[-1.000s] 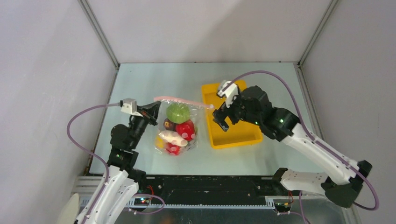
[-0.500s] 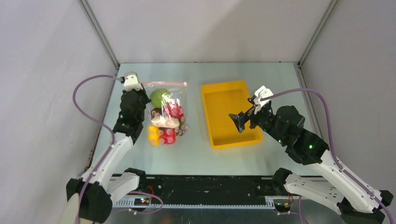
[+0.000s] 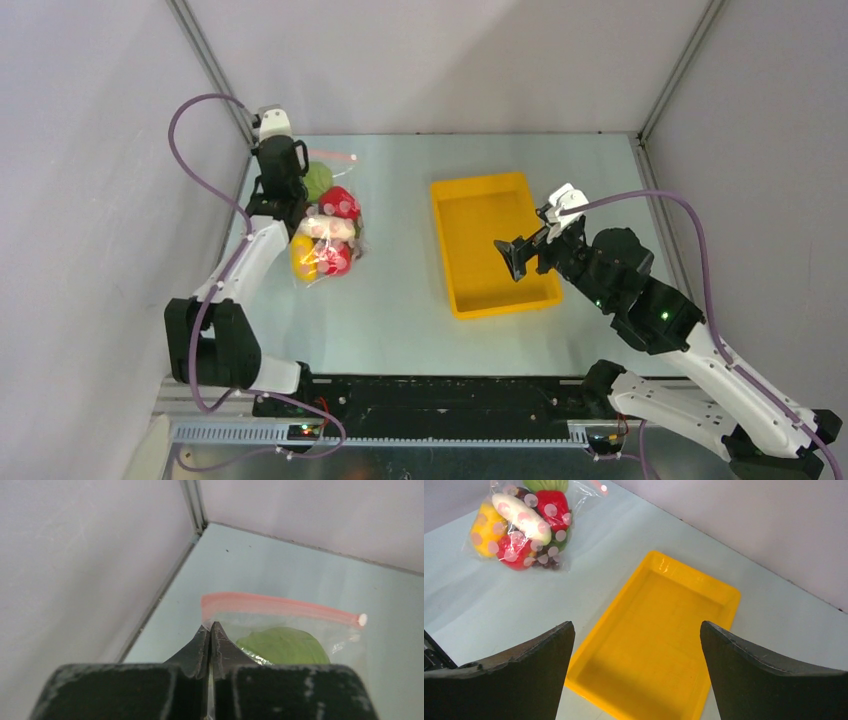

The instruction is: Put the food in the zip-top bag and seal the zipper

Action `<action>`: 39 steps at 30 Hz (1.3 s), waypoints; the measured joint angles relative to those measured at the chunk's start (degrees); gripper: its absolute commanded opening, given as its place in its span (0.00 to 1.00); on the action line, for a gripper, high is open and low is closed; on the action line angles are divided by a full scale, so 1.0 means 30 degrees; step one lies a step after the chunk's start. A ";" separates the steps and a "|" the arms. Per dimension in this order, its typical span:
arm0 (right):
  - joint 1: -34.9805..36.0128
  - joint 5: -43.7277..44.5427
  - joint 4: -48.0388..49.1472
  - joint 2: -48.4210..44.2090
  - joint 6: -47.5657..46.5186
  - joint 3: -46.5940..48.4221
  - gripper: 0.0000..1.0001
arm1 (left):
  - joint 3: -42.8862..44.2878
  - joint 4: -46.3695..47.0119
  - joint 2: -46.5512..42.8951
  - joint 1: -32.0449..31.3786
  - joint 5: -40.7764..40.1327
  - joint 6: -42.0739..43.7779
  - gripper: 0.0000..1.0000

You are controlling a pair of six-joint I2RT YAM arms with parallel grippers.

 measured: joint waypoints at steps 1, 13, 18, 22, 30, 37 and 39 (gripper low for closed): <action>-0.0029 0.0051 0.0000 0.0022 0.0000 0.0000 0.99 | 0.0386 -0.0204 0.0211 0.0036 -0.0233 0.0022 0.30; -0.0153 0.0342 0.0000 0.0131 0.0095 0.0000 0.99 | 0.2943 -0.1829 0.1013 0.0168 -0.1275 -0.0532 1.00; -0.0576 0.1435 -0.0022 0.0291 0.1311 0.0000 0.99 | 0.2973 -0.2994 0.0466 0.0168 -0.0226 -0.1632 1.00; -0.2215 0.2193 -0.0240 0.0685 0.3432 -0.0044 0.99 | 0.2914 -0.4401 -0.1588 0.0168 0.1800 -0.3570 1.00; -0.7402 0.2863 -0.1260 0.0678 0.8138 -0.1821 1.00 | -0.3592 -0.3861 -1.0069 -0.1013 0.6142 -0.9755 1.00; -1.1205 0.2907 -0.2652 -0.0612 1.1504 -0.4925 0.99 | -0.5785 -0.6047 -1.1242 -0.5362 0.6280 -1.1657 1.00; -1.1584 0.2732 -0.2834 -0.1020 1.2174 -0.5479 0.99 | -0.5901 -0.6834 -1.0856 -0.6353 0.6295 -1.1686 1.00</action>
